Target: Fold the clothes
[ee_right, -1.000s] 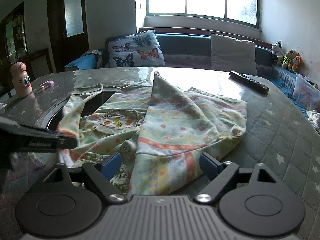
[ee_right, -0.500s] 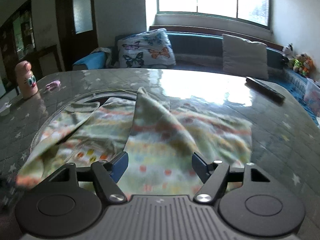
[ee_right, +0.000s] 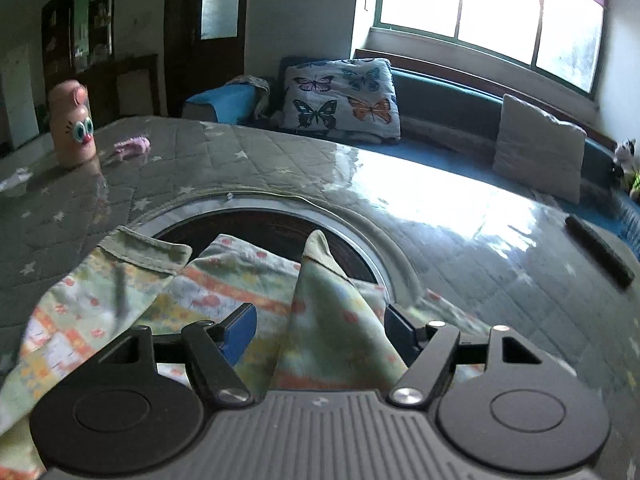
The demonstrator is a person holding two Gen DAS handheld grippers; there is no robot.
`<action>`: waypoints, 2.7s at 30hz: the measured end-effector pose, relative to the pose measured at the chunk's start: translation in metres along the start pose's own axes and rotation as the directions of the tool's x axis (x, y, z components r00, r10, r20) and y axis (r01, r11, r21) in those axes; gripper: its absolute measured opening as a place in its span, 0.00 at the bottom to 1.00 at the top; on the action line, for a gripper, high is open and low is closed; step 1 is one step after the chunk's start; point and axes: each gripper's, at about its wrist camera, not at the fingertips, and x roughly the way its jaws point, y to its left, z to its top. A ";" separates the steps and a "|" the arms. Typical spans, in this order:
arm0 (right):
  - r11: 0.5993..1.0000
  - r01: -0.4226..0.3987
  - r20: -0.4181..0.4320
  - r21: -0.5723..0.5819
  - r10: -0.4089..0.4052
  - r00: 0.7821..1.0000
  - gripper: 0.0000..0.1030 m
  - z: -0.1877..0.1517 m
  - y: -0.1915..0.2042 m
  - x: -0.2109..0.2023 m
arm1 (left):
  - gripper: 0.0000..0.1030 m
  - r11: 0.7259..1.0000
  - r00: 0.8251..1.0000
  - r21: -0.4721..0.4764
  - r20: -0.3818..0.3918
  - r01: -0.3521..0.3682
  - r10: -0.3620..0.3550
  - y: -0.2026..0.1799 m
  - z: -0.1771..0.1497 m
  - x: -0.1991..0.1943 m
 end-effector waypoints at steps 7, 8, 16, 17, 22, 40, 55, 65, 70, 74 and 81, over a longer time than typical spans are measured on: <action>0.999 0.041 -0.041 0.013 -0.041 0.998 0.41 -0.001 -0.009 0.023 | 0.48 1.000 0.996 0.022 0.087 -0.011 0.009 0.003 0.010 -0.020; 0.999 0.037 -0.046 0.027 -0.036 0.998 0.28 -0.002 -0.012 0.023 | 0.48 1.000 0.995 0.015 0.098 -0.020 0.019 0.005 0.014 -0.020; 0.991 0.062 0.024 0.122 -0.065 0.998 0.03 -0.007 -0.043 -0.018 | 0.46 0.994 0.985 -0.025 0.132 -0.105 0.108 0.015 0.043 0.005; 0.989 0.066 0.038 0.133 -0.072 0.997 0.03 -0.008 -0.048 -0.026 | 0.46 0.993 0.984 -0.023 0.132 -0.116 0.118 0.015 0.046 0.009; 0.975 0.109 0.100 0.192 -0.130 0.986 0.03 -0.020 -0.079 -0.077 | 0.46 0.990 0.986 -0.003 0.094 -0.139 0.139 0.017 0.047 0.031; 0.770 0.428 -0.071 0.472 -0.451 0.890 0.04 -0.171 -0.180 -0.217 | 0.27 0.979 0.979 0.046 0.064 -0.198 0.195 0.014 0.032 0.043; 0.683 0.524 -0.149 0.509 -0.530 0.835 0.18 -0.216 -0.195 -0.236 | 0.29 0.973 0.973 0.049 0.049 -0.227 0.225 0.016 0.030 0.043; 0.761 0.445 -0.152 0.471 -0.427 0.891 0.22 -0.201 -0.208 -0.171 | 0.34 0.967 0.968 0.047 0.038 -0.250 0.248 0.016 0.032 0.044; 0.755 0.467 -0.168 0.460 -0.443 0.881 0.20 -0.194 -0.221 -0.162 | 0.36 0.963 0.965 0.056 0.034 -0.263 0.262 0.017 0.034 0.045; 0.755 0.476 -0.178 0.451 -0.447 0.877 0.24 -0.186 -0.221 -0.161 | 0.38 0.960 0.962 0.058 0.028 -0.272 0.271 0.017 0.035 0.044; 0.832 0.347 -0.104 0.434 -0.336 0.936 0.30 -0.162 -0.196 -0.160 | 0.38 0.963 0.965 0.083 0.075 -0.256 0.250 0.009 0.049 0.038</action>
